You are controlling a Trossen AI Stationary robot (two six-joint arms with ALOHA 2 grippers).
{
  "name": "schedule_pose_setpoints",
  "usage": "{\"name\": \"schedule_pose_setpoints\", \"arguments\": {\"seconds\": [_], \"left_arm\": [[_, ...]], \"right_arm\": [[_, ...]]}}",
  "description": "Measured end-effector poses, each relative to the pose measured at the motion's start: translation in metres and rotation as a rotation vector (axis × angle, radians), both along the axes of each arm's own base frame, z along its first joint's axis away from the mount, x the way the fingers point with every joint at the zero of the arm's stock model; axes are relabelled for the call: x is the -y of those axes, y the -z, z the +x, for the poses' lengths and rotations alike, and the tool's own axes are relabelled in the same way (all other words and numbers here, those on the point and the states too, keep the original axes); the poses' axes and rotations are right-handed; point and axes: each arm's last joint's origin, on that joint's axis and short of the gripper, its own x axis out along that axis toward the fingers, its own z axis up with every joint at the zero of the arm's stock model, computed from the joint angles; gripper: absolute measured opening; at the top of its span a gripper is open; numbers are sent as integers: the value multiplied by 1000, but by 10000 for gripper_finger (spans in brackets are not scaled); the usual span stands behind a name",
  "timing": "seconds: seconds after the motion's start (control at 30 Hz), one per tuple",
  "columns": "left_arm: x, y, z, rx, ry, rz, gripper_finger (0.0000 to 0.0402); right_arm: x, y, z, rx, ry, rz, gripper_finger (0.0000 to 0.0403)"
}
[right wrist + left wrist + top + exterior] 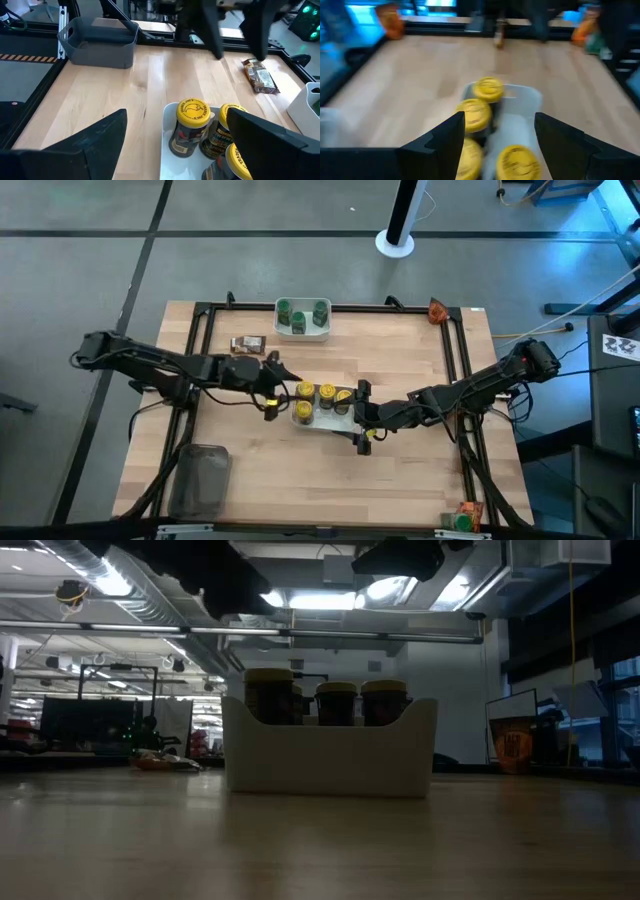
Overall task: Sort spices by type
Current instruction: Put the top left orange seasoning pack into the black bin
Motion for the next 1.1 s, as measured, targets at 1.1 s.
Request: {"name": "schedule_pose_setpoints", "arguments": {"seconds": [1.1], "left_arm": [[-80,73,-28,-713,-616,192,223]], "right_arm": [[0,0,0,0,0,-1,340]]}}
